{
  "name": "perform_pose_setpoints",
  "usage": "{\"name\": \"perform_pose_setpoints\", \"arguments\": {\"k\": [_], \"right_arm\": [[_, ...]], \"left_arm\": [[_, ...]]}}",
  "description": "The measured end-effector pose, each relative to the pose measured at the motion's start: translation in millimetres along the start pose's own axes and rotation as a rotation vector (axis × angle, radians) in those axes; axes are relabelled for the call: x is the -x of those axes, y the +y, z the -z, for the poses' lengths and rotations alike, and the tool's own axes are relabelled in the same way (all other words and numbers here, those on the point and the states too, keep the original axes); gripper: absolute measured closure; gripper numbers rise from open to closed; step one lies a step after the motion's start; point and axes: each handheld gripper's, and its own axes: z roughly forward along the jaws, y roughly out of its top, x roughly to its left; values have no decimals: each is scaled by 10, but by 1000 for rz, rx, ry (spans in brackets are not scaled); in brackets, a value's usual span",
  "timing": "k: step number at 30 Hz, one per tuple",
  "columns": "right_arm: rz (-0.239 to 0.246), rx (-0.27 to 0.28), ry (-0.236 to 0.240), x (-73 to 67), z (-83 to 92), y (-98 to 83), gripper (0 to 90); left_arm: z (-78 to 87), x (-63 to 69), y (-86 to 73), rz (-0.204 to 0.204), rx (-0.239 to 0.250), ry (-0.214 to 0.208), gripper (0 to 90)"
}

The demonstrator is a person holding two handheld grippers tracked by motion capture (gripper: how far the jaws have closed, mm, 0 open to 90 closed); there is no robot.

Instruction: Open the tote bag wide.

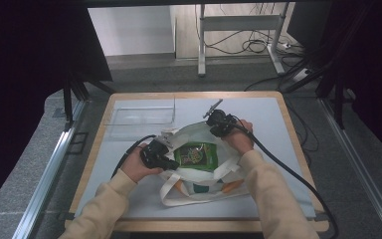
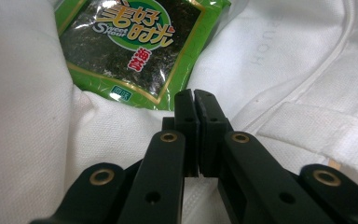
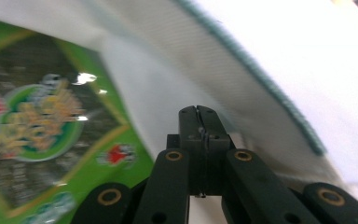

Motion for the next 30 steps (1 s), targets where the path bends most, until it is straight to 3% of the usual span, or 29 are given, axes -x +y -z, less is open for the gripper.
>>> {"name": "perform_pose_setpoints", "arguments": {"k": [8, 16, 21, 24, 26, 30], "right_arm": [[33, 47, 68, -194, 179, -34, 891], [-1, 75, 122, -221, 297, -107, 889], [-58, 97, 173, -195, 329, -172, 870], [-73, 96, 166, -208, 348, -204, 808], [-81, 94, 154, -227, 359, -218, 708], [-102, 104, 140, -285, 381, -234, 535]], "left_arm": [[0, -6, 1, -6, -6, 5, 898], [13, 9, 5, 0, 17, 8, 894], [96, 16, 7, 4, 43, 11, 893], [182, 15, -1, 8, 67, 19, 886], [253, 7, -16, 14, 87, 30, 874], [376, -1, -55, 25, 126, 57, 750]]}}
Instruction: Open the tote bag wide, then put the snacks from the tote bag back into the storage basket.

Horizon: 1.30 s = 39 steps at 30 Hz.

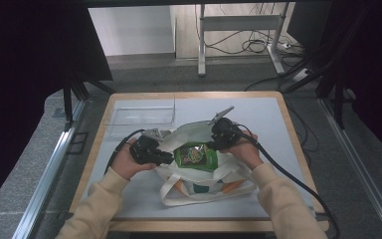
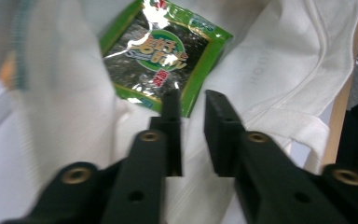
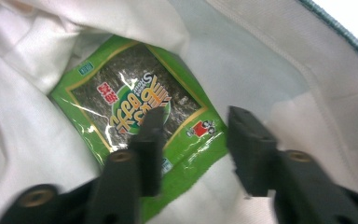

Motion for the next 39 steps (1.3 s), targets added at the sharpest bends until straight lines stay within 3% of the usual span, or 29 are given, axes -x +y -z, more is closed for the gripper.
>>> {"name": "perform_pose_setpoints", "arguments": {"k": [2, 8, 9, 10, 14, 22, 39], "right_arm": [[-23, 5, -6, -31, 9, -7, 463], [-109, 12, 13, -96, 23, -31, 329], [-109, 12, 13, -96, 23, -31, 329], [-144, 10, 34, -102, 29, -35, 308], [-163, -3, 34, -116, 31, -41, 278], [-223, -24, 28, -108, -3, -49, 246], [-292, -72, -8, -108, -120, 4, 243]], "left_arm": [[74, -10, -18, 6, 31, 17, 666], [232, -18, -77, 21, 61, 36, 483], [250, -16, -86, 22, 65, 41, 483], [264, -10, -97, 28, 73, 38, 430], [348, 9, -144, 28, 92, 64, 381], [467, -33, -207, 35, 97, 117, 346], [466, -77, -242, 38, 93, 132, 321]]}}
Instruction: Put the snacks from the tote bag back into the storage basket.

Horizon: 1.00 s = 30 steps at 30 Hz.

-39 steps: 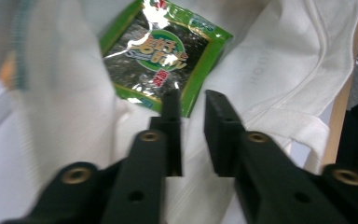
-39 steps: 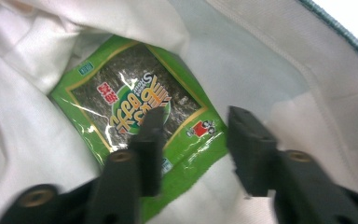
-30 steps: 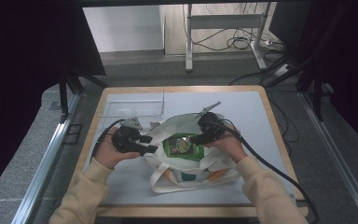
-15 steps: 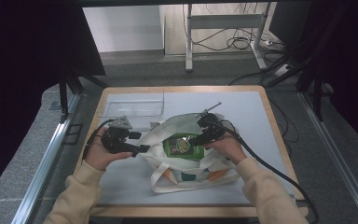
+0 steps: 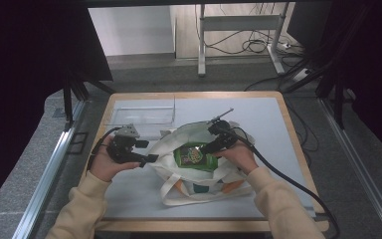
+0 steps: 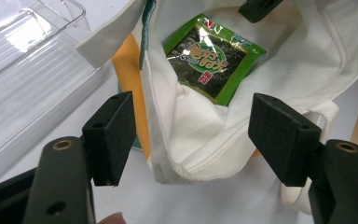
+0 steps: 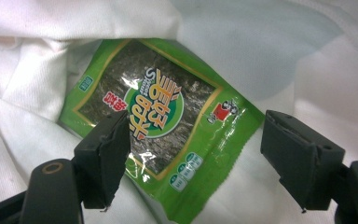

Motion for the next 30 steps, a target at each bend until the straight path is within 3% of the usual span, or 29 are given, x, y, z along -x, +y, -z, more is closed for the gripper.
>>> {"name": "perform_pose_setpoints", "arguments": {"k": [9, 24, 30], "right_arm": [[-22, -69, -9, -81, -161, 47, 229], [-123, -240, -20, 20, -482, 16, 228], [-158, -250, 5, 65, -558, -12, 224]], "left_arm": [[-61, -6, 58, -22, -8, -20, 320], [-33, 45, 54, -31, 4, -24, 320], [-34, 34, 54, -33, 3, -22, 320]]}}
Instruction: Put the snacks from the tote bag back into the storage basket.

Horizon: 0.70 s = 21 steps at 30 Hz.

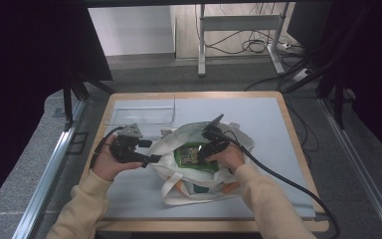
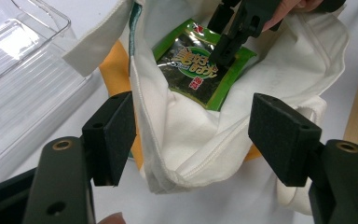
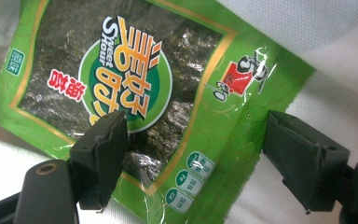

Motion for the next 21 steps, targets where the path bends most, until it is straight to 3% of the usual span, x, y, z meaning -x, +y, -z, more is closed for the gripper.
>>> {"name": "perform_pose_setpoints", "arguments": {"k": [5, 12, 17, 21], "right_arm": [[-23, 16, 13, 20, 3, -23, 240], [-11, 30, 2, 16, 7, -33, 306], [1, 40, 6, 10, 9, -33, 407], [1, 39, 53, 18, 10, -32, 544]], "left_arm": [[-16, 8, 3, -1, -3, 0, 321], [-32, 23, 8, -5, -6, 1, 321], [-57, 37, 13, -2, -6, -1, 321], [-61, 35, 16, -20, -15, 5, 320]]}}
